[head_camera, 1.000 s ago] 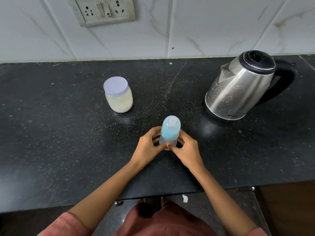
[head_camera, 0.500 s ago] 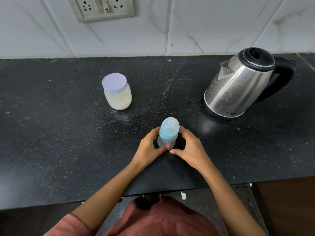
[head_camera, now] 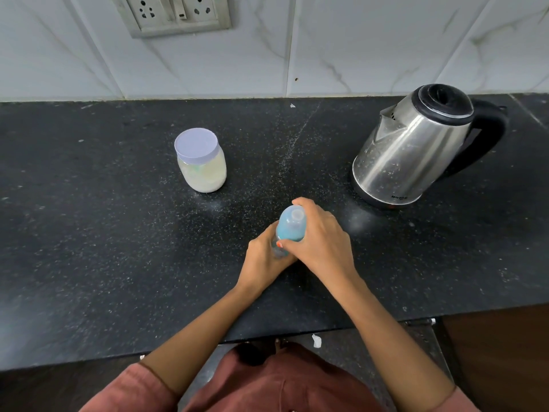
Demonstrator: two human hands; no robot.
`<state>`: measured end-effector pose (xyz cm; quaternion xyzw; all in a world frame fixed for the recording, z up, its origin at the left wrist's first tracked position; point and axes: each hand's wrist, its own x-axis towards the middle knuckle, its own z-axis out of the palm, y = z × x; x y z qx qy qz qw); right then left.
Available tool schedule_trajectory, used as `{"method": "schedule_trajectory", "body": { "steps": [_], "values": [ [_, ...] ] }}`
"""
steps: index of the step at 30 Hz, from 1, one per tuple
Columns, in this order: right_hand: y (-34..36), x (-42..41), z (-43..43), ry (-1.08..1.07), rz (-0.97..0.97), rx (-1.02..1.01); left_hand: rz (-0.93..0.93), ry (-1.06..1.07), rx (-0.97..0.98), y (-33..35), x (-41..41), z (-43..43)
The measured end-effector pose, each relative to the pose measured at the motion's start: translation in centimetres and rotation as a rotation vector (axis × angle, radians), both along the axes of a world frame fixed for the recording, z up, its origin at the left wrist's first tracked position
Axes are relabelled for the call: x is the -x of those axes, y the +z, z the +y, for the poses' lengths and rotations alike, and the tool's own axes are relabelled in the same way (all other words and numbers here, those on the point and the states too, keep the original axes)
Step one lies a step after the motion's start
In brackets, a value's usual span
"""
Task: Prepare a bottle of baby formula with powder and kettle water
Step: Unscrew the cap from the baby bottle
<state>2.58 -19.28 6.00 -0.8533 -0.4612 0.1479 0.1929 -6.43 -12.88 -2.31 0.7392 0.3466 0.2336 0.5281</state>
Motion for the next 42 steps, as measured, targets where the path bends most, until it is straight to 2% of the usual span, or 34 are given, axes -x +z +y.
{"method": "schedule_trajectory", "body": {
  "steps": [17,20,24,27,29,32,35,39,42],
  "values": [
    [1.9,-1.8,0.9,0.174,0.068,0.084,0.026,-0.039,0.031,0.2,0.0,0.6],
    [2.2,-2.8,1.1,0.261,0.091,0.116,0.030,-0.045,0.018,-0.1,0.0,0.8],
    [2.7,-4.2,1.9,0.480,0.147,0.190,0.033,-0.057,0.003,-0.1,-0.1,0.9],
    [2.9,-4.3,2.2,0.544,0.179,0.231,0.042,-0.057,-0.003,-0.1,-0.1,0.9],
    [2.9,-3.8,1.9,0.499,0.161,0.243,0.052,-0.060,-0.009,0.0,-0.1,0.9],
    [3.3,-2.7,1.5,0.296,0.054,0.186,0.044,-0.054,-0.005,0.2,0.0,0.8],
    [3.4,-1.6,1.5,0.190,-0.082,0.254,0.038,-0.047,0.004,0.3,0.0,0.7],
    [2.9,-0.8,1.9,0.199,-0.213,0.297,0.053,-0.051,-0.002,0.2,-0.1,0.7],
    [3.1,-1.1,2.1,0.270,-0.211,0.282,0.065,-0.053,-0.011,-0.1,-0.1,0.8]
  ]
}}
